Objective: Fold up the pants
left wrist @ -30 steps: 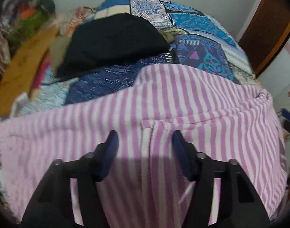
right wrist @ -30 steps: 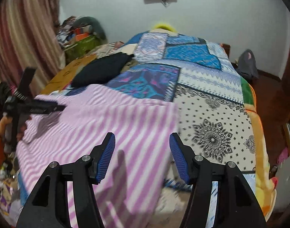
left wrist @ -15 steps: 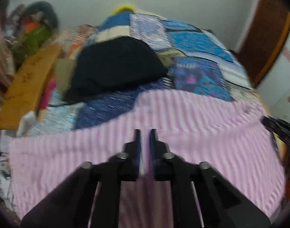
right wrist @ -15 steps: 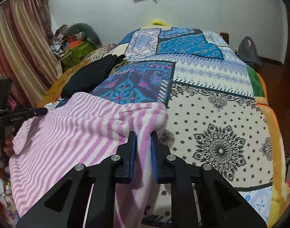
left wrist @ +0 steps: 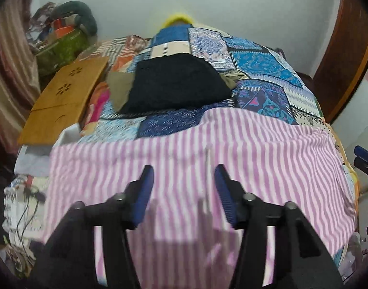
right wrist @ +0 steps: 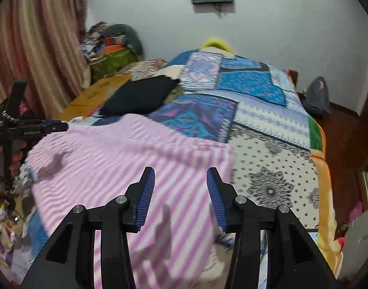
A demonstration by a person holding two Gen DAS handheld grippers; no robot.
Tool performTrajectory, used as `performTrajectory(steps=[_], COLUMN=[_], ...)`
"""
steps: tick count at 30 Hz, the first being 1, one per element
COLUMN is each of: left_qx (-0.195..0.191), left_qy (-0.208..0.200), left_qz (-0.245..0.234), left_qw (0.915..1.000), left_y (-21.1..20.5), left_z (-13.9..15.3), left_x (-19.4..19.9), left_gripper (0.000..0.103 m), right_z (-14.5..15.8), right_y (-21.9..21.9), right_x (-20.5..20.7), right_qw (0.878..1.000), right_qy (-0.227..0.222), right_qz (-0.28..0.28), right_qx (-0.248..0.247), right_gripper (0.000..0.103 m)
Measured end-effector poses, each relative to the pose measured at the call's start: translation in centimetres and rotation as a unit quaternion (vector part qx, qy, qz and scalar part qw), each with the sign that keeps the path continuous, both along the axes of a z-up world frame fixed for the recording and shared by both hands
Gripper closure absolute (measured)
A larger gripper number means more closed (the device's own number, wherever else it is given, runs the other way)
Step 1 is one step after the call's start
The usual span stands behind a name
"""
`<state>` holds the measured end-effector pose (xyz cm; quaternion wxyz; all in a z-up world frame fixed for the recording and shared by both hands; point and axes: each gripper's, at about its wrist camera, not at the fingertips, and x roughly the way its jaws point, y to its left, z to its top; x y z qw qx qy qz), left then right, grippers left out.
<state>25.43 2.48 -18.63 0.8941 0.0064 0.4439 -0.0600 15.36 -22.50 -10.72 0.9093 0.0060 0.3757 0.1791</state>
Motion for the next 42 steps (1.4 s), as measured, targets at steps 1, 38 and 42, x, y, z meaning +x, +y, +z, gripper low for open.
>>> performTrajectory(steps=[1, 38, 42], left_qx=[-0.001, -0.109, -0.079], left_qy=[0.001, 0.066, 0.049], left_qz=[0.006, 0.179, 0.174], left_qw=[1.0, 0.9755, 0.9804], left_y=[0.7, 15.3, 14.7], left_z=[0.0, -8.8, -7.2], left_x=[-0.7, -4.2, -3.9], left_gripper=[0.047, 0.072, 0.089], right_z=[0.2, -5.5, -5.4], right_y=[0.7, 5.5, 5.5], right_x=[-0.6, -0.5, -0.6], right_qw=[1.0, 0.997, 0.997], right_qy=[0.0, 0.064, 0.065], right_qz=[0.011, 0.026, 0.025], right_qx=[-0.001, -0.03, -0.03], right_gripper=[0.062, 0.047, 0.047])
